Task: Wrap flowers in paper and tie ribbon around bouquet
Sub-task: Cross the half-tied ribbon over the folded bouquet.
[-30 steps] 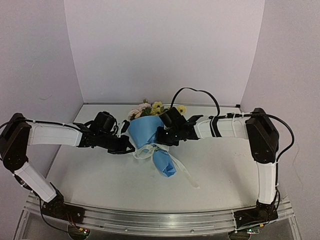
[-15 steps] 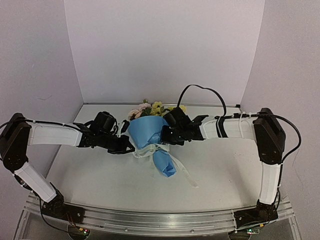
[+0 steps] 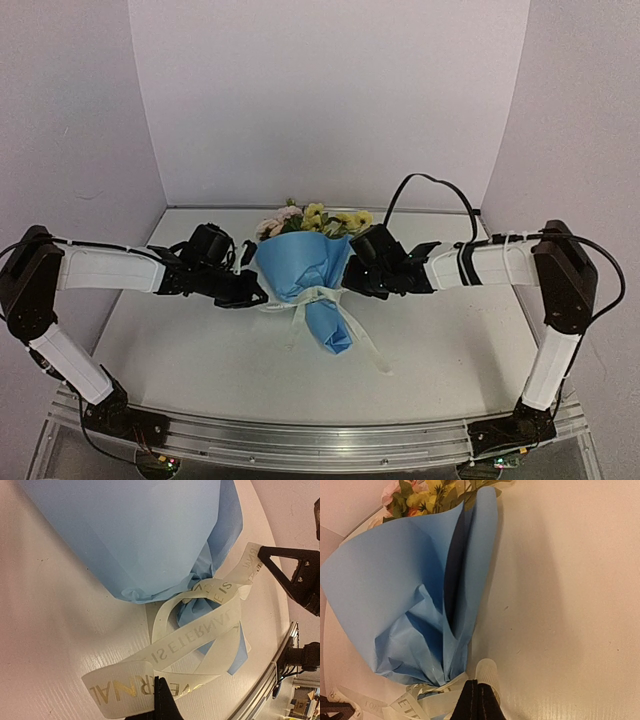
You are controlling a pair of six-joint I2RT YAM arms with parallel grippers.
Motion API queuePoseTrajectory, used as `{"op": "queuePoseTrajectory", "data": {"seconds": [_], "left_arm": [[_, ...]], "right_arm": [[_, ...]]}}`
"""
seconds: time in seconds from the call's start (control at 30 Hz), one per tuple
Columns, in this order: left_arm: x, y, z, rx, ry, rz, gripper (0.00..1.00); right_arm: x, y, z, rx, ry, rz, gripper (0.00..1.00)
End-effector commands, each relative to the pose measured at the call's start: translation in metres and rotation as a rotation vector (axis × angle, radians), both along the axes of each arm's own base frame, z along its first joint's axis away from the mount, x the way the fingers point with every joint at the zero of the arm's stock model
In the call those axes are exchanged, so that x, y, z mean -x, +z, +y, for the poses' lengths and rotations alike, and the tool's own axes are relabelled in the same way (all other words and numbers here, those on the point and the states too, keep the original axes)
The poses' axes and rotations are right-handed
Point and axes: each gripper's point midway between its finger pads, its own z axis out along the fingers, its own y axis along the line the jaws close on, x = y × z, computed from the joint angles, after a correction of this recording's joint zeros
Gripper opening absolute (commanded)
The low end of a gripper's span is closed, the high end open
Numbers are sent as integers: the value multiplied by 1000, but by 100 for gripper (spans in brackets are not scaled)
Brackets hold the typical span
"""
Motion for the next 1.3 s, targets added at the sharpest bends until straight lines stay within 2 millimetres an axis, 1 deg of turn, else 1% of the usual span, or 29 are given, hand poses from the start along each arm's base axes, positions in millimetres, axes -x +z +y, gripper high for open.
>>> {"op": "queuePoseTrajectory", "data": {"seconds": [0.0,0.13,0.23,0.3,0.53,0.67,0.73,0.83,0.97,1.03,1.13,1.27], "left_arm": [[-10,-4,13,-21,71,14,0],[-13,-6,21,-34,98,23,0],[-15,-8,26,-42,121,32,0],[-15,-10,28,-47,129,39,0],[-14,-16,30,-50,132,57,0],[-12,-19,31,-54,138,70,0],[-10,-19,28,-38,123,78,0],[-8,-2,13,42,60,39,0],[-6,31,-5,105,-21,-67,0],[-5,41,-16,111,-68,-101,0],[-2,57,-38,126,-149,-156,0],[5,67,-71,140,-254,-204,0]], "right_arm": [[-10,32,-14,-96,-93,-88,0],[-9,32,-23,-109,-123,-91,0],[-11,35,-27,-137,-141,-105,0],[-10,34,-31,-140,-153,-103,0],[-9,26,-45,-125,-188,-100,0],[-8,22,-50,-116,-193,-94,0],[-8,20,-50,-111,-185,-89,0],[-11,26,-41,-116,-145,-93,0],[-17,36,-19,-134,-64,-95,0],[-21,40,-7,-137,-18,-97,0],[-25,46,10,-150,45,-101,0],[-32,54,36,-169,139,-100,0]]}}
